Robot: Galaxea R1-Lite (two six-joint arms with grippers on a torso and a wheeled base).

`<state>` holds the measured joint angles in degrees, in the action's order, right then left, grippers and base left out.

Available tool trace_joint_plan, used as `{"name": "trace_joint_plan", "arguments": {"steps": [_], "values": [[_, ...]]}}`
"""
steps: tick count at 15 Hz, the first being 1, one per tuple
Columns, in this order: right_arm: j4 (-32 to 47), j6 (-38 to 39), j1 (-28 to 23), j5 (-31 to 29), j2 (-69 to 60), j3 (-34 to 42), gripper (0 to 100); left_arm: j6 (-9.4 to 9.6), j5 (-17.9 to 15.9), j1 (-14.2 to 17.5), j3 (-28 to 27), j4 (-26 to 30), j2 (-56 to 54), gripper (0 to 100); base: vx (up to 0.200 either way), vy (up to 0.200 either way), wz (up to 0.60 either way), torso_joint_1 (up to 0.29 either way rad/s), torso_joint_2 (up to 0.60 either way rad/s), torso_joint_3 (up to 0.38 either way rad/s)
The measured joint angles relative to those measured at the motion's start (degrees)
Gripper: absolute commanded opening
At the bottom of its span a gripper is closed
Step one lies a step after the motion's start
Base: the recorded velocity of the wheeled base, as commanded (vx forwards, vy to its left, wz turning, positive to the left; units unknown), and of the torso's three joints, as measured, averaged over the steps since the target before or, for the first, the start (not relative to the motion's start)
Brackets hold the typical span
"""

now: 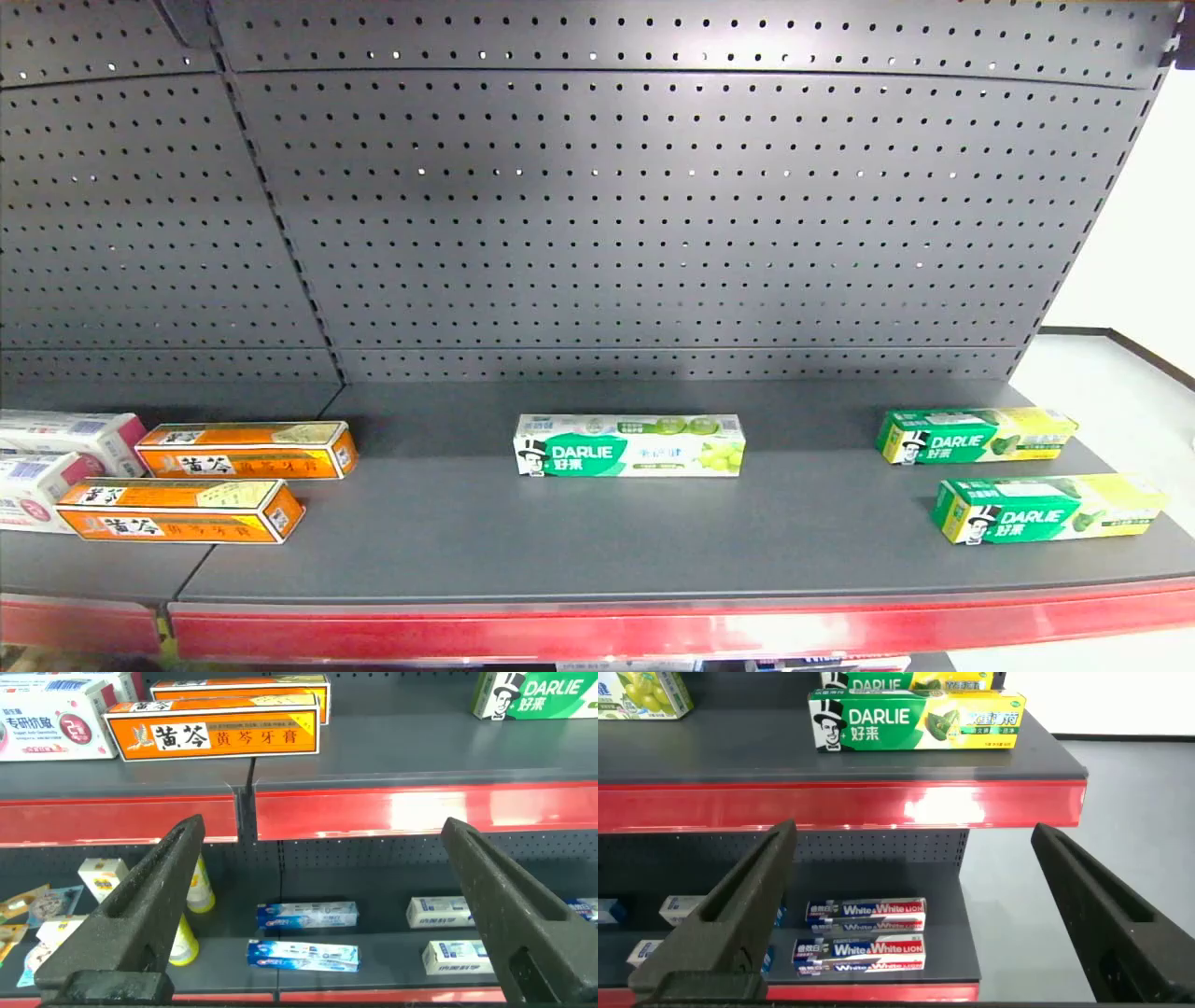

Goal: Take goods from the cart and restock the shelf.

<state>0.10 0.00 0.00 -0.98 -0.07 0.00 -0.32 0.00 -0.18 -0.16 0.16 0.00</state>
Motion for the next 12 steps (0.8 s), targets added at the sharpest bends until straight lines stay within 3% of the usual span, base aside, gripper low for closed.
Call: {"name": "trace_joint_plan", "arguments": {"steps": [12], "values": [[0.0, 0.0, 0.0, 0.0, 0.0, 0.0, 100, 0.0, 0.0, 0.0, 0.0, 0.0, 0.0, 100, 0.0, 0.0, -0.6, 0.004, 0.0, 0.002]]}}
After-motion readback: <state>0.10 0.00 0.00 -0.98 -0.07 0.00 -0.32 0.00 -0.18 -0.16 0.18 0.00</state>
